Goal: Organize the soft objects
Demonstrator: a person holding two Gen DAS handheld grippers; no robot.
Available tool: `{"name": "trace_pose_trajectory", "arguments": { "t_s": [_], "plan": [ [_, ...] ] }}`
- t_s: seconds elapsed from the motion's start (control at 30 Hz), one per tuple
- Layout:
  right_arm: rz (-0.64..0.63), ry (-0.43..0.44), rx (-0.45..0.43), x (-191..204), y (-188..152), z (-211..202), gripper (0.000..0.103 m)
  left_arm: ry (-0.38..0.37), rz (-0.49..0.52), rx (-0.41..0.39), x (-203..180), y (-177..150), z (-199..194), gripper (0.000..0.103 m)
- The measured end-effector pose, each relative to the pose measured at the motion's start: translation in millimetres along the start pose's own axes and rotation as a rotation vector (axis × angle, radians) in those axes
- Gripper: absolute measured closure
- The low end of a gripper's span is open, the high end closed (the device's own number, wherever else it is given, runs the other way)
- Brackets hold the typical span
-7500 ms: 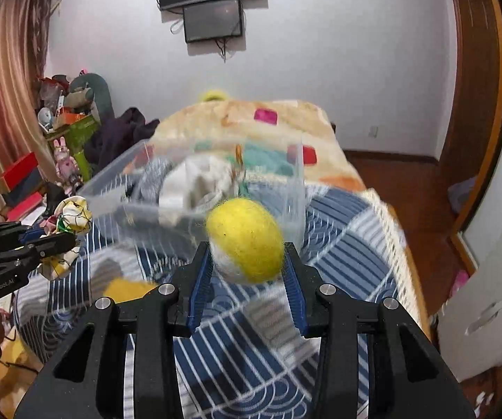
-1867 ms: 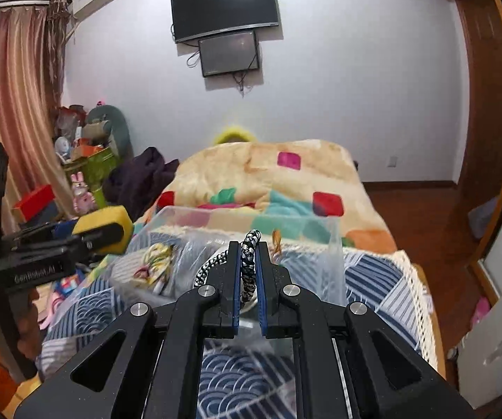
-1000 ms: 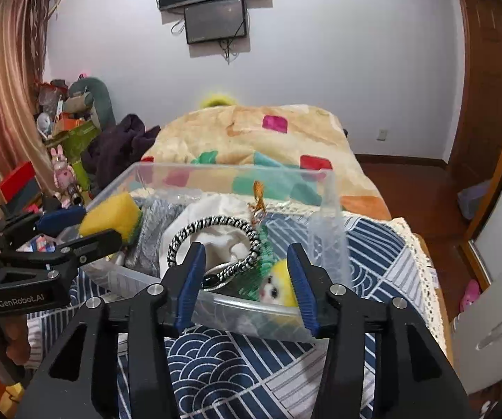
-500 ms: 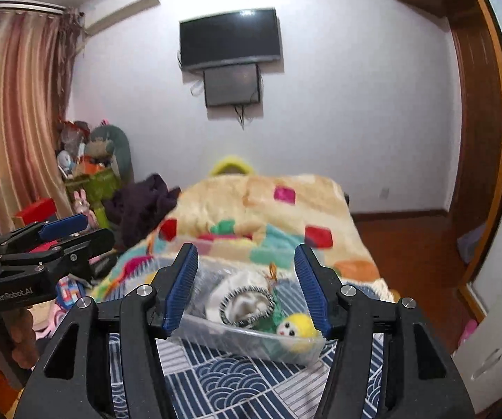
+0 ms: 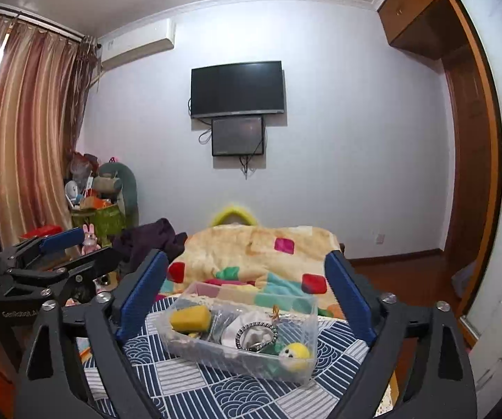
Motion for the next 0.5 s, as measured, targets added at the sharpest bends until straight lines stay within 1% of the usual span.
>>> {"name": "trace_pose_trajectory", "arguments": {
  "t_s": [0.03, 0.07, 0.3, 0.5],
  "plan": [
    [0.002, -0.003, -0.006, -0.5, 0.4, -0.7, 0.004, 0.004, 0.006, -0.003, -1.5, 0.0, -1.4, 0.002],
    [0.004, -0.007, -0.013, -0.9, 0.9, -1.3, 0.004, 0.005, 0.01, -0.005, -2.5, 0.7, -2.7, 0.002],
    [0.012, -0.013, -0.011, -1.4, 1.2, 0.6, 0.003, -0.001, 0.007, -0.007, -4.4, 0.9, -7.9, 0.001],
    [0.018, -0.015, -0.006, -4.8, -3.6, -6.1, 0.001, -0.007, 0.002, -0.003, -4.2, -0.2, -8.0, 0.001]
  ]
}}
Point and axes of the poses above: each gripper's, at about its wrist camera, not at the fingertips, and z roughly the way its jaws point, x to its left, y to its top, the point moved 6 cm from there along z, roughly the way its jaws point, and after that the axes turned 15 degrees about -x, right-handed, at the moved point
